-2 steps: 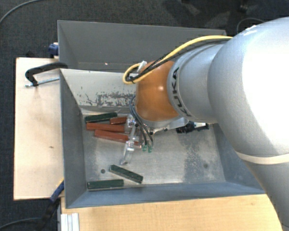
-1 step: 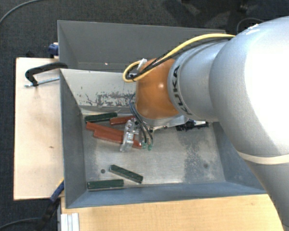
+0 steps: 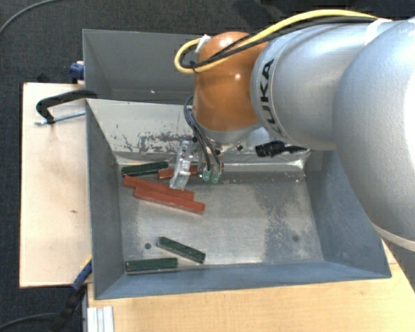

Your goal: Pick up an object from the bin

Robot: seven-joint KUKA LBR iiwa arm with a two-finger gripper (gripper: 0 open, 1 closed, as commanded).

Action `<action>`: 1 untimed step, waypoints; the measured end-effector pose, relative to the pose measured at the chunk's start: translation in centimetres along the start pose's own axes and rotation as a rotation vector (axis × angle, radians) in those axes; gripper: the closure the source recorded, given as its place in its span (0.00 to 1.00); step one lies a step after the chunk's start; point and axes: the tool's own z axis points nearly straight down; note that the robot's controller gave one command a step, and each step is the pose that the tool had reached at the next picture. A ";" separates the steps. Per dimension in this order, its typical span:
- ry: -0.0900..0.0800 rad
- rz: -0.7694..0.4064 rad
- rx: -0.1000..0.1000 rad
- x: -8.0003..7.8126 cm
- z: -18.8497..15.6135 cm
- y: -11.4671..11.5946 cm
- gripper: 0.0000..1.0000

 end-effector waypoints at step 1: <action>0.009 0.001 0.006 0.2 0.5 -0.2 0.00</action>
Offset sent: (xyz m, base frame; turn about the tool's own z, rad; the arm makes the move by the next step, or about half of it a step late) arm 0.0000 0.0000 0.0000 0.0000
